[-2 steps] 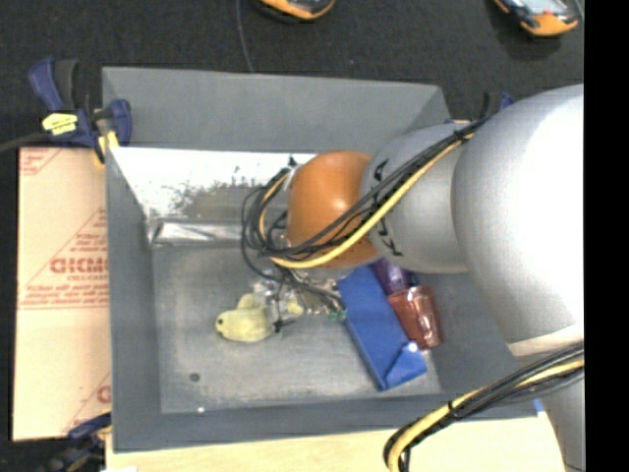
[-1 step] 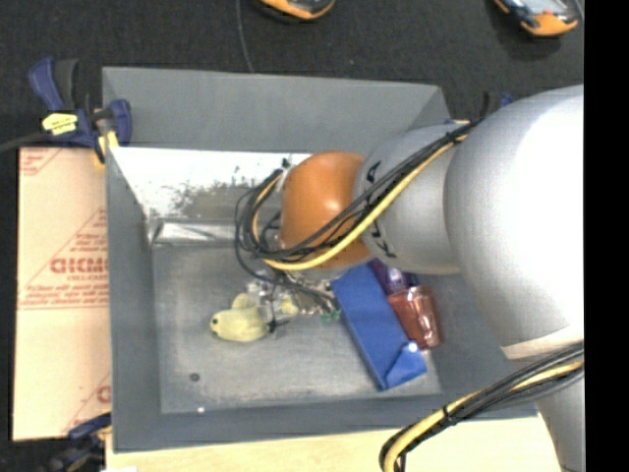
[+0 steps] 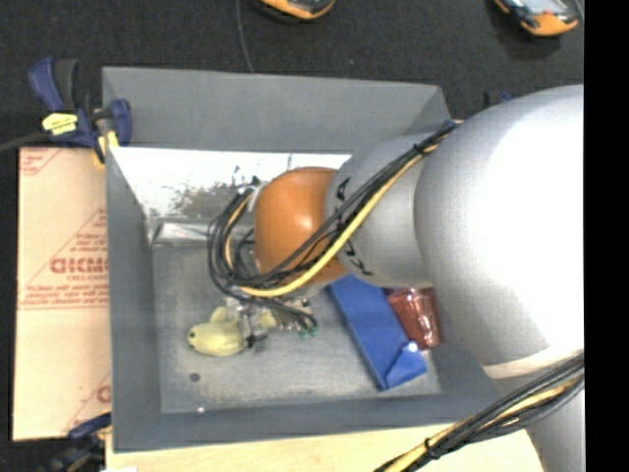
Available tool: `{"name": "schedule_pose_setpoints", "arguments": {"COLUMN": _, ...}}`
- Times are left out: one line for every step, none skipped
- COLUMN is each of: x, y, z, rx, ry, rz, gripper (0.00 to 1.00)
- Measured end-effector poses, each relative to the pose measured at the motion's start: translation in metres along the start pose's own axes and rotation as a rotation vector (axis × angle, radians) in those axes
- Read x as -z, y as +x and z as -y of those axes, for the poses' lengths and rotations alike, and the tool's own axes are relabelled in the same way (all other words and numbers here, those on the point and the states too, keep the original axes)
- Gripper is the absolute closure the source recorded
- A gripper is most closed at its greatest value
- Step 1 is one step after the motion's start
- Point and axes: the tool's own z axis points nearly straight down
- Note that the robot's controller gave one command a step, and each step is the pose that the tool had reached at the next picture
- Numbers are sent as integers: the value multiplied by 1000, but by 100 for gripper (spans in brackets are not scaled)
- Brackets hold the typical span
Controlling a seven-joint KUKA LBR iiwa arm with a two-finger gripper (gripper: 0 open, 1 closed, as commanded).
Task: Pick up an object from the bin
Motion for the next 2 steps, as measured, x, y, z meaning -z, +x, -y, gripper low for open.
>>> {"name": "schedule_pose_setpoints", "arguments": {"x": 48, "y": 4, "z": 14, "rx": -35, "ry": -8, "rz": -4, "gripper": 100}}
{"name": "schedule_pose_setpoints", "arguments": {"x": 63, "y": 10, "z": 34, "rx": -56, "ry": 2, "rz": 8, "gripper": 100}}
